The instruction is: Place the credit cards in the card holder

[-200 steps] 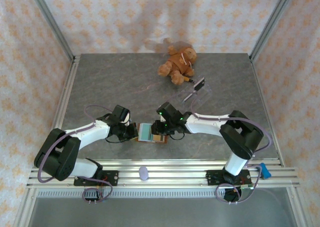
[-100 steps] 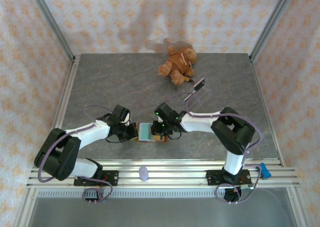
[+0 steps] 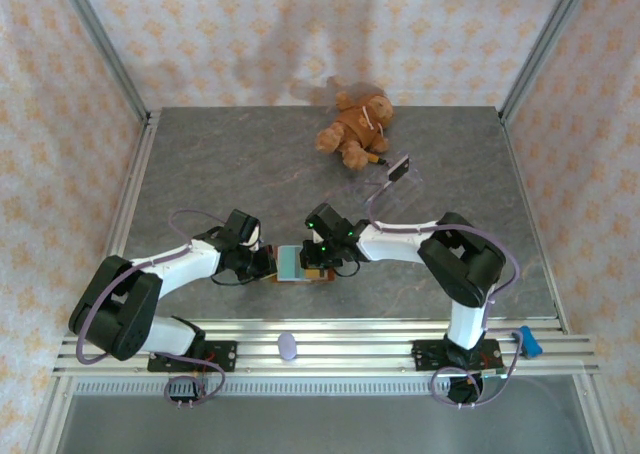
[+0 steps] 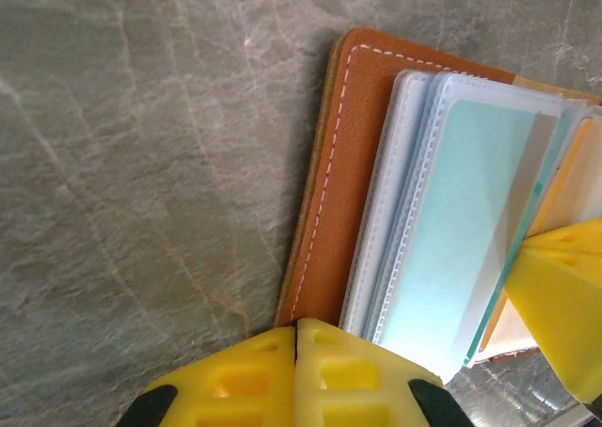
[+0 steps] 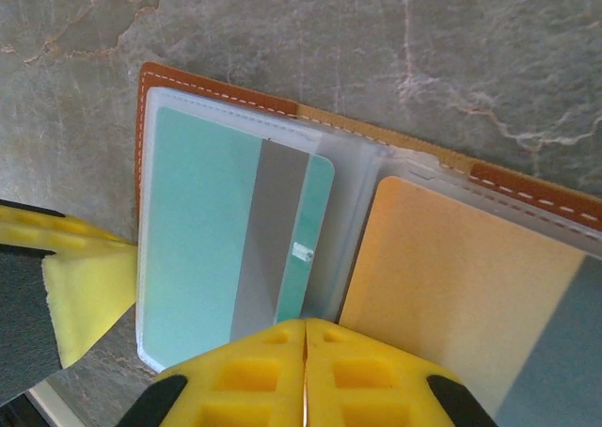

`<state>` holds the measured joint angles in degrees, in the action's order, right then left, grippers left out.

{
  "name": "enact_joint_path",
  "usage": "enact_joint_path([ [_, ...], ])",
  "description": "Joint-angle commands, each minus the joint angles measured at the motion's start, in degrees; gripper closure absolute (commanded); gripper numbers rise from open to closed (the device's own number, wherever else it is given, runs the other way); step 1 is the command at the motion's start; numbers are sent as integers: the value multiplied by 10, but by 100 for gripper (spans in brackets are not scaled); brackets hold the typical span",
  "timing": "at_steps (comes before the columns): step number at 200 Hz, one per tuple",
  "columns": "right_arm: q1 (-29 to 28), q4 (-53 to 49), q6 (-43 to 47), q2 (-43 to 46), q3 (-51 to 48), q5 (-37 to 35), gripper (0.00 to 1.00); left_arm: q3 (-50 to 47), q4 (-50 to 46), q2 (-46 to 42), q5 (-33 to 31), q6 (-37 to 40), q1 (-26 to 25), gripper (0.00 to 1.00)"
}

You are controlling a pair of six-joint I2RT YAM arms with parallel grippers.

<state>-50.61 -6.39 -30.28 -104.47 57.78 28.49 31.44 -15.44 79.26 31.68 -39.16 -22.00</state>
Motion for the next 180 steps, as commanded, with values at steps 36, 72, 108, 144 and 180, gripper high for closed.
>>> enact_joint_path([
  [36, -12, -17, 24, 23, 3, -5, 87, -1, -21, 1, -23, 5, -2, 100],
  [72, -12, -104, 37, 98, -5, -66, 70, 5, -41, -21, -25, 13, -2, 100],
  [108, -12, -227, 34, 166, -4, -151, 60, 18, -59, -40, -26, 13, -2, 100],
  [144, -12, -270, 23, 184, 3, -198, 53, 26, -66, -51, -19, 13, -2, 100],
  [180, -12, -255, 16, 137, 22, -201, 53, 30, -64, -44, -8, 8, -2, 100],
])
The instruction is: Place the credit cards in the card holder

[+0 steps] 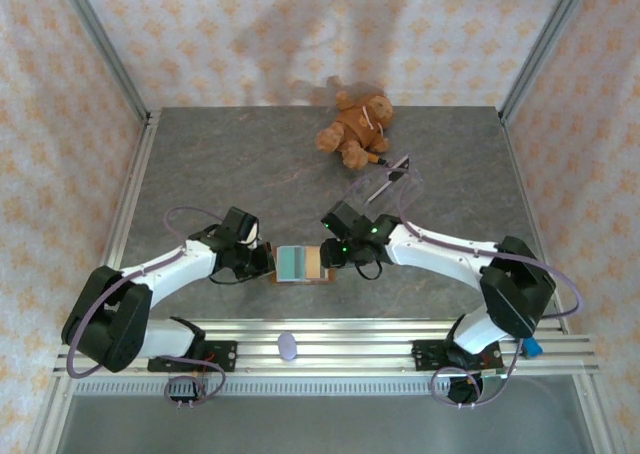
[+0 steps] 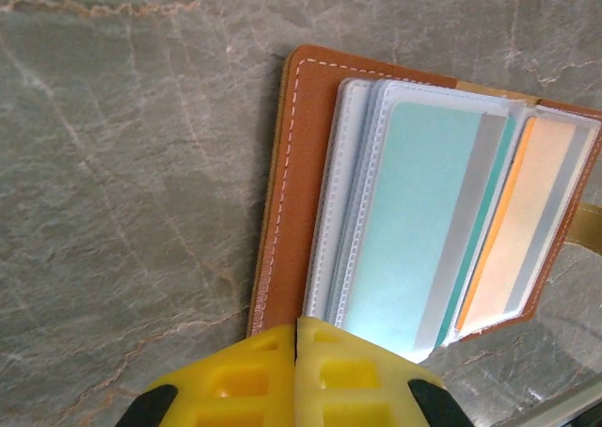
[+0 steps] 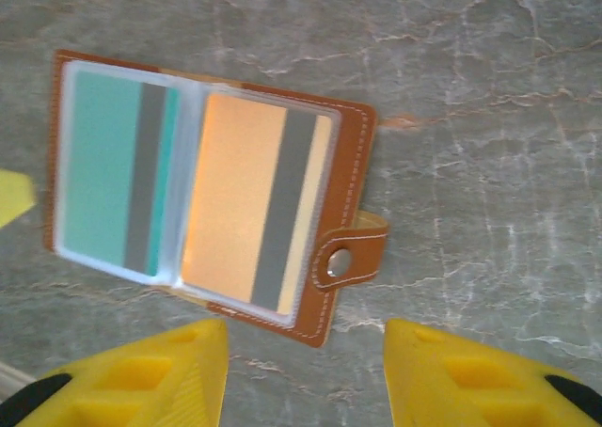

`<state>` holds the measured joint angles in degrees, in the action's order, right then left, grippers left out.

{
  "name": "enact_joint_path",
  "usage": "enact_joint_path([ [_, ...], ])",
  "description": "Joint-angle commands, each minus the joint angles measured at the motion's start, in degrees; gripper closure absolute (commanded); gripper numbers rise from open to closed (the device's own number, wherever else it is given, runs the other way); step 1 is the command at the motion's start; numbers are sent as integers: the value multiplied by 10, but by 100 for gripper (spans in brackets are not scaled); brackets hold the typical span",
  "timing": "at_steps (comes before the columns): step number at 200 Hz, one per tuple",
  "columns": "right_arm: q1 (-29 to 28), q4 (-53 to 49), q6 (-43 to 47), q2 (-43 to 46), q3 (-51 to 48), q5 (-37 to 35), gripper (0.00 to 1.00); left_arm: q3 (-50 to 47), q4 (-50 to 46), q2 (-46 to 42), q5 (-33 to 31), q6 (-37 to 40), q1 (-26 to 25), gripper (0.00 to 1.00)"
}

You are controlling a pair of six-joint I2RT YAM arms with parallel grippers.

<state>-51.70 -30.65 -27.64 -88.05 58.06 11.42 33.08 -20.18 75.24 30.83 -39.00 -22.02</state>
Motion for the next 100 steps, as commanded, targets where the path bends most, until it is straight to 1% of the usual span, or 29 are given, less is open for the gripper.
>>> enact_joint_path([
  [1, -2, -11, -11, -28, 19, -30, 53, 14, -17, -4, 0, 6, -2, 100],
  [4, -1, -7, -12, -31, 19, -30, 53, 14, -18, -5, 0, 5, -2, 98],
  [14, -1, 1, -13, -41, 20, -34, 58, 15, -21, -9, -8, 3, -2, 87],
  [33, -2, 15, -8, -53, 20, -39, 74, 15, -26, -15, -20, -1, 0, 76],
  [40, -2, 16, -7, -58, 20, -41, 79, 15, -24, -14, -19, -2, 2, 71],
  [57, -1, 20, -2, -67, 17, -43, 87, 15, -16, -9, -11, -6, 4, 68],
  [72, -1, 19, -1, -71, 17, -44, 92, 13, -2, -2, -3, -10, 4, 68],
  [83, -1, 22, -3, -71, 13, -49, 98, 12, 9, 5, 4, -11, 4, 68],
  [100, -1, 26, -3, -69, 7, -54, 100, 11, 26, 20, 11, -16, 5, 67],
])
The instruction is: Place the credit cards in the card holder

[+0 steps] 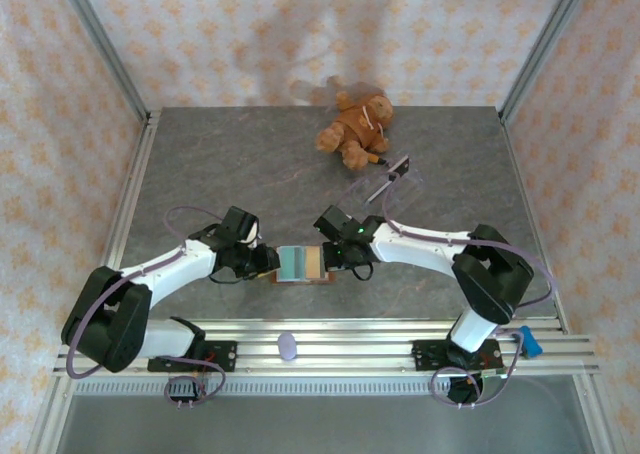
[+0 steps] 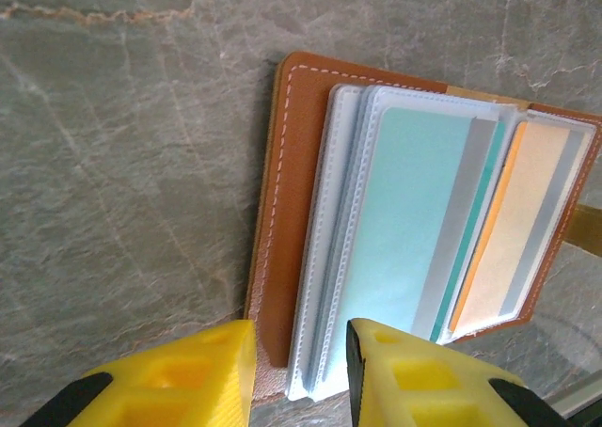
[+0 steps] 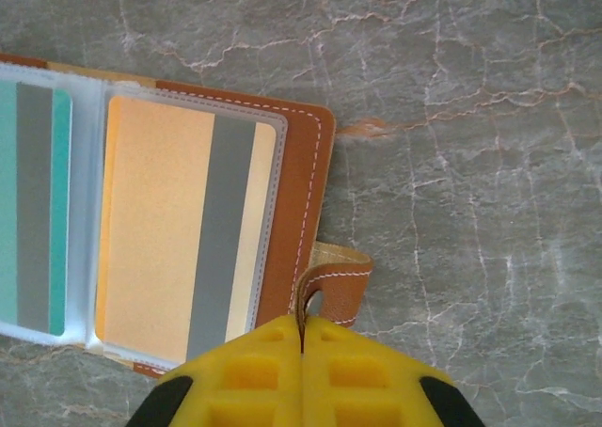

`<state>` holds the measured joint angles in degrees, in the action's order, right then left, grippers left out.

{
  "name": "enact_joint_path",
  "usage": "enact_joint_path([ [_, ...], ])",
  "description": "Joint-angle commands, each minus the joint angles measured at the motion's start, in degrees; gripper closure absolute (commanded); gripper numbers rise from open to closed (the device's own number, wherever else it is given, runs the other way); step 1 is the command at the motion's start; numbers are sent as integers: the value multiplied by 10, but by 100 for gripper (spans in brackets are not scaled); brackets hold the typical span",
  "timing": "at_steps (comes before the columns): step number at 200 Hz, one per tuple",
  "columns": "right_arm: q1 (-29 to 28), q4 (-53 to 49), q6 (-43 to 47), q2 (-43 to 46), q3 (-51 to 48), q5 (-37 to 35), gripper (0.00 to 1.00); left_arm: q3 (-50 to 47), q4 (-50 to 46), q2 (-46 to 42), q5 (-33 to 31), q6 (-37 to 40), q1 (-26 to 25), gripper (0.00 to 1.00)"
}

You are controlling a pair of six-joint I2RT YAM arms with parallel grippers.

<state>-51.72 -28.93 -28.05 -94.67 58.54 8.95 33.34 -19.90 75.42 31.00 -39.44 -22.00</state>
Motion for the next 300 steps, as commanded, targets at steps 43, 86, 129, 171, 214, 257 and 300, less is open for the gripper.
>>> enact_joint_path([
  [43, -1, 43, 5, -11, -13, 8, 100, 8, 46, 40, 20, -17, 4, 67],
  [86, -1, 64, 0, -14, -20, 27, 100, 17, 12, 30, 1, -5, 4, 66],
  [129, -1, 71, 4, -13, -26, 32, 100, 10, -28, 4, -57, -1, 4, 57],
  [171, -1, 87, 2, -18, -28, 44, 100, -9, 40, 17, -7, -12, 4, 59],
  [214, -1, 97, 0, -16, -30, 54, 100, -6, 60, 44, 13, -12, 3, 66],
  [257, -1, 124, -11, -15, -43, 73, 100, 3, 71, 42, 40, -10, 3, 77],
  [300, -1, 161, -28, -14, -59, 97, 100, -37, 189, -7, 86, -96, 3, 83],
])
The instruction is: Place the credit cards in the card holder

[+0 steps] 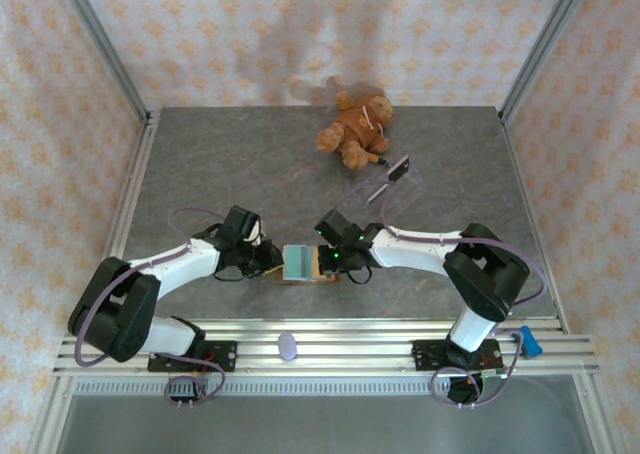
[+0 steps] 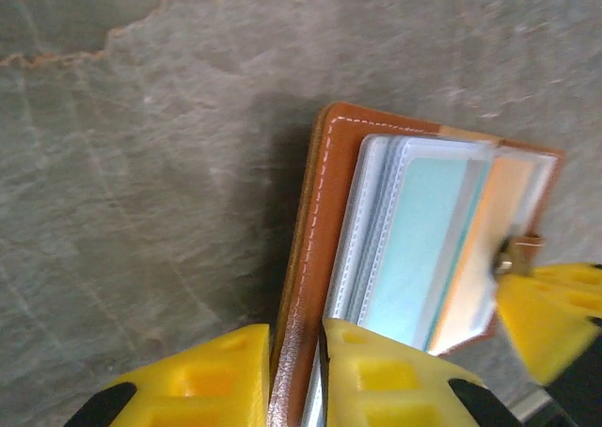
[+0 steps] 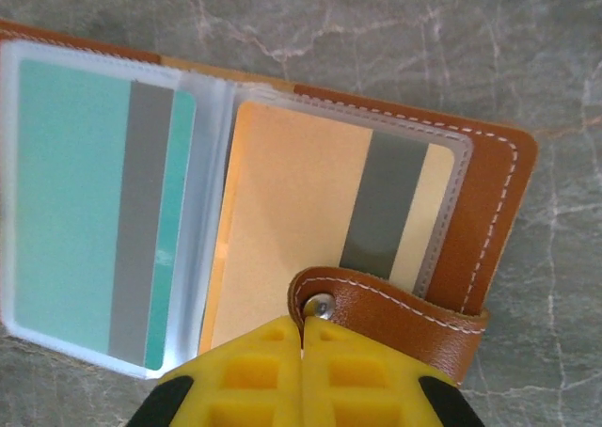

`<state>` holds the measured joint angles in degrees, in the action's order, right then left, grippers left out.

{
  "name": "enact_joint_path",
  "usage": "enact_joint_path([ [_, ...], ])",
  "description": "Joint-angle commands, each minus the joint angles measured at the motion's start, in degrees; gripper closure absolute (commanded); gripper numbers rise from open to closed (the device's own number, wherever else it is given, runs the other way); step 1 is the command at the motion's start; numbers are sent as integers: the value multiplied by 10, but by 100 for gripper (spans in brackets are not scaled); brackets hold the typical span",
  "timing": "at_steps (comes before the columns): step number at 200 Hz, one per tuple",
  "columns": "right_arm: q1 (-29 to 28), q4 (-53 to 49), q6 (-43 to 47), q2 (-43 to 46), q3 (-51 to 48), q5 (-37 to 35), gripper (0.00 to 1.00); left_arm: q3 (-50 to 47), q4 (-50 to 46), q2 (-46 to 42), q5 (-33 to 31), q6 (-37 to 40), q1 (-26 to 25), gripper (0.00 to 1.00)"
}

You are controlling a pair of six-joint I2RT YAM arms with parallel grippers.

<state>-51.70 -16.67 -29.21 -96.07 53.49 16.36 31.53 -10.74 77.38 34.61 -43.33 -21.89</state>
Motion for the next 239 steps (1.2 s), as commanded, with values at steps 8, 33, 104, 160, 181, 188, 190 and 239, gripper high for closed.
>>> enact_joint_path([
  [8, -1, 46, -17, -1, -11, 27, 100, -21, 109, -26, 56, -64, 0, 83],
  [33, -1, 59, -24, -5, -11, 39, 100, -26, 149, -22, 63, -90, -15, 83],
  [104, 1, 37, -27, 37, -25, 9, 100, -17, 203, -1, 29, -137, -81, 82],
  [160, 11, 3, -35, 96, -70, -15, 99, -10, 206, 23, -17, -140, -132, 79],
  [181, 15, 1, -39, 119, -85, -26, 99, 7, 185, 33, -27, -123, -147, 79],
  [188, 17, 2, -40, 125, -89, -28, 99, 10, 183, 32, -34, -120, -152, 79],
  [190, 18, 2, -41, 127, -90, -29, 99, 10, 181, 32, -36, -119, -153, 79],
  [239, 38, -63, -43, 161, -95, -44, 99, 46, 162, 53, -38, -113, -189, 76],
])
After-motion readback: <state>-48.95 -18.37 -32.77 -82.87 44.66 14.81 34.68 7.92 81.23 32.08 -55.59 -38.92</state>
